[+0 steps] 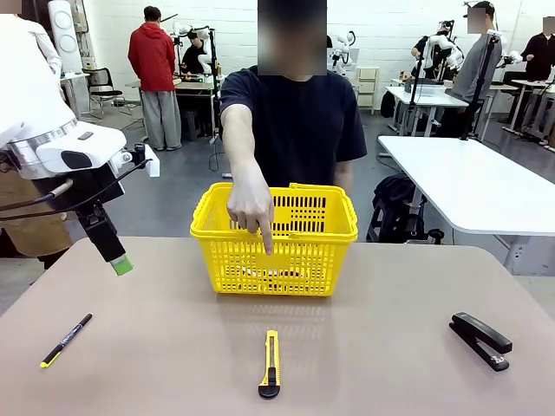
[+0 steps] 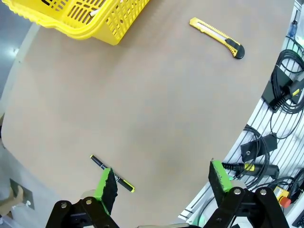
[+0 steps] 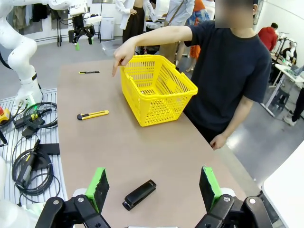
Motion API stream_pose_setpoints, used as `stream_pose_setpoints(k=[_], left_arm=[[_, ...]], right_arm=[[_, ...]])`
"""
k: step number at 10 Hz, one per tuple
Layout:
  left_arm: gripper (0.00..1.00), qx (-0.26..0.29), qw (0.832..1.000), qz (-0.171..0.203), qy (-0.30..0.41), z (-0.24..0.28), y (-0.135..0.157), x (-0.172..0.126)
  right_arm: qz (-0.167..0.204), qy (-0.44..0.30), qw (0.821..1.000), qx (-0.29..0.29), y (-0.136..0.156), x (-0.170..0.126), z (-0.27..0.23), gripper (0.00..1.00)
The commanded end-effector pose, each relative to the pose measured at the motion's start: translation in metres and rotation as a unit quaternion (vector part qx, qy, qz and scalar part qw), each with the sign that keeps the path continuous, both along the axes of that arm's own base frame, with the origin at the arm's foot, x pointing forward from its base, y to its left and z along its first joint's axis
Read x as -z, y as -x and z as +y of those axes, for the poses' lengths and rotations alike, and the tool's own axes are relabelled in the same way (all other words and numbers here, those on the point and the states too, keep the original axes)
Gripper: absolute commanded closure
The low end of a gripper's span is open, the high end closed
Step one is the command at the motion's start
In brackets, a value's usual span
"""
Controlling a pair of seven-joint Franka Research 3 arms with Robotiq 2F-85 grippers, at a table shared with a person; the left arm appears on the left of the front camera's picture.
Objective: Place the items the person wants into the basket.
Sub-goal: Pick up the item the person points to and place it in the Market Basket.
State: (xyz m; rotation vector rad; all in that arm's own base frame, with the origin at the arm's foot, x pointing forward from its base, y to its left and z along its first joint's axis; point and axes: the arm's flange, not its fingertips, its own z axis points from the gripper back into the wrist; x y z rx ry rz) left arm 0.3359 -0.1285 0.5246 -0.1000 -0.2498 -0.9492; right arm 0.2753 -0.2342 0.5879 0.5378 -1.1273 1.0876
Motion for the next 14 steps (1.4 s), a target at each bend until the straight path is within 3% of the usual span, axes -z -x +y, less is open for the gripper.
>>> stream_pose_setpoints(k=[1, 3, 4, 7, 10, 12, 14], left_arm=[[0.00, -0.014, 1.000, -0.004, -0.006, 0.000, 0.002, 0.003], [0.00, 0.000, 1.000, 0.000, 0.001, 0.000, 0.000, 0.000], [0.00, -0.006, 1.000, 0.010, -0.016, -0.039, -0.005, -0.005], [0.00, -0.140, 0.989, 0.020, -0.046, -0.170, 0.002, -0.017], [0.00, -0.243, 0.964, 0.064, -0.085, -0.252, 0.008, 0.019], [0.00, -0.318, 0.942, 0.029, -0.102, -0.279, 0.015, 0.043], [0.00, -0.357, 0.931, 0.014, -0.072, -0.289, 0.023, 0.056]], right_arm=[[-0.013, -0.004, 1.000, -0.006, -0.002, 0.000, 0.000, 0.00], [-0.013, -0.004, 1.000, -0.006, -0.002, 0.000, 0.000, 0.00], [-0.013, -0.004, 1.000, -0.006, -0.002, 0.000, 0.000, 0.00], [-0.013, -0.004, 1.000, -0.006, -0.002, 0.000, 0.000, 0.00], [-0.013, -0.004, 1.000, -0.006, -0.002, 0.000, 0.000, 0.00], [-0.013, -0.004, 1.000, -0.006, -0.002, 0.000, 0.000, 0.00], [-0.013, -0.004, 1.000, -0.006, -0.002, 0.000, 0.000, 0.00]])
